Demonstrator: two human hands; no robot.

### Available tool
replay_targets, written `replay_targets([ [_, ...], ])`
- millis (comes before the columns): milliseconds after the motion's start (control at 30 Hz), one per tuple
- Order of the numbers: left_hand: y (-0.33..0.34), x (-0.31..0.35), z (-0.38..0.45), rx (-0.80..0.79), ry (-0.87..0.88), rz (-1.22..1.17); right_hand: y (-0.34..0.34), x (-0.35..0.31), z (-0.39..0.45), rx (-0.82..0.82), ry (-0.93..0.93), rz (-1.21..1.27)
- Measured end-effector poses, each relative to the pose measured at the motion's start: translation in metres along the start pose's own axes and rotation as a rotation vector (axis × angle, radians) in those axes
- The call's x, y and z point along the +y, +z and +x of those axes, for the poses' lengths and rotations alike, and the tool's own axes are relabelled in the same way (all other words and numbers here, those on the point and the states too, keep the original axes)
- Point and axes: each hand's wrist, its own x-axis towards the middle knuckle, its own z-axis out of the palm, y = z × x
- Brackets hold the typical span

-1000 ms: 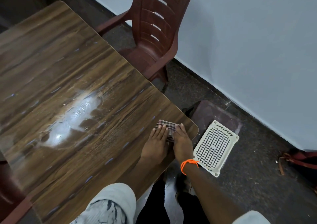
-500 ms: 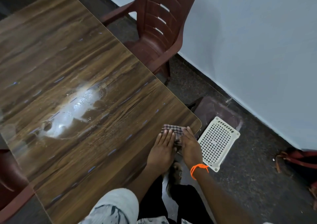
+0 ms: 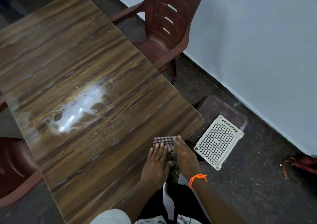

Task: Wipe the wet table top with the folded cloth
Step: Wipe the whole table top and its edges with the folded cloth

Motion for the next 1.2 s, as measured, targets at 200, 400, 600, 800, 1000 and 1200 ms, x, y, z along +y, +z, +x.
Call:
replay_targets([
  [200, -0.017, 0.009, 0.06, 0.0, -0.009, 0.064, -0.014, 0.014, 0.044, 0.035, 0.104, -0.036],
  [400, -0.026, -0.017, 0.05, 0.056, -0.149, 0.074, 0.011, -0.017, 0.065, -0.043, -0.009, -0.044],
  [600, -0.005, -0.012, -0.02, 0.042, -0.208, 0.047, 0.027, -0.023, 0.014, -0.147, -0.129, -0.063],
  [800, -0.008, 0.006, 0.006, 0.025, -0.148, 0.044, 0.01, -0.001, 0.015, -0.077, -0.016, -0.075],
  [1000, -0.025, -0.019, 0.033, 0.072, -0.19, 0.028, 0.028, -0.027, 0.053, -0.034, 0.042, -0.089],
  [1200, -0.025, -0.052, -0.025, 0.104, -0.198, -0.018, 0.068, -0.064, 0.013, -0.062, 0.004, -0.063],
])
